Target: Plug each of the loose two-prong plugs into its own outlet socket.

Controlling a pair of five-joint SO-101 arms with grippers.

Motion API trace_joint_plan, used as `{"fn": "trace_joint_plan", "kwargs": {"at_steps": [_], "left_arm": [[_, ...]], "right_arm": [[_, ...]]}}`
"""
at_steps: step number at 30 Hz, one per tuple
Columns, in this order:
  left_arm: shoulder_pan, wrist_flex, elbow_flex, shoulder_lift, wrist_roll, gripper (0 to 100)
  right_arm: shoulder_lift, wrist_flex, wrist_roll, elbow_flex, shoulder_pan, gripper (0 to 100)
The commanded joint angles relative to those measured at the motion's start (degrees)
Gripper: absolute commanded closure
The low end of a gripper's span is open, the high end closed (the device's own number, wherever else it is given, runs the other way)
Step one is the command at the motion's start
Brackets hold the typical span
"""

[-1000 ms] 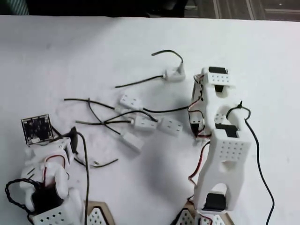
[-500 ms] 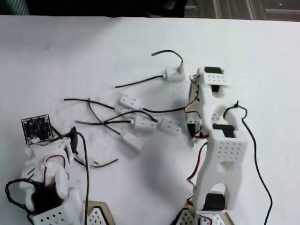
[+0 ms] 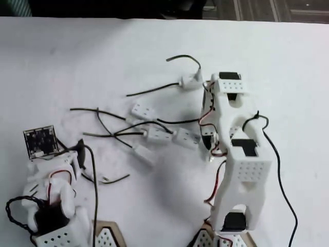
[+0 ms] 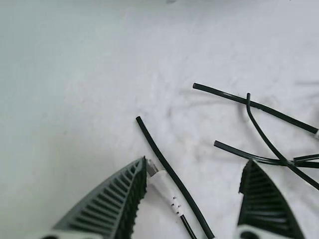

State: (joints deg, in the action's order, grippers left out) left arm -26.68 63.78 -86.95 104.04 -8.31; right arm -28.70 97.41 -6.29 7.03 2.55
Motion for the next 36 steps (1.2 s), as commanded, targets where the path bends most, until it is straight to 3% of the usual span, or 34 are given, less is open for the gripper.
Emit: {"fn": "trace_joint_plan", "kwargs": {"at_steps": [1, 13, 19, 28, 36], "left_arm": [[4.79, -1.23, -1.49, 0.4, -4.57, 70], [6.73, -0.97, -2.02, 0.4, -6.15, 70], [6.73, -0.88, -2.02, 0.4, -6.07, 70], [6.73, -0.88, -2.11, 0.4, -6.24, 70], [6.73, -0.88, -2.11, 0.4, -6.33, 70]], "right_arm": [[11.65, 0.75, -3.69, -5.01, -0.13, 98.1], [30.99, -6.02, -16.26, -27.25, -0.22, 98.1], [23.69, -7.78, -18.46, -29.01, 0.57, 98.1], [12.09, -9.01, -17.93, -27.87, 8.66, 98.1], [3.82, -9.54, -17.85, -22.77, 10.07, 98.1]]}}
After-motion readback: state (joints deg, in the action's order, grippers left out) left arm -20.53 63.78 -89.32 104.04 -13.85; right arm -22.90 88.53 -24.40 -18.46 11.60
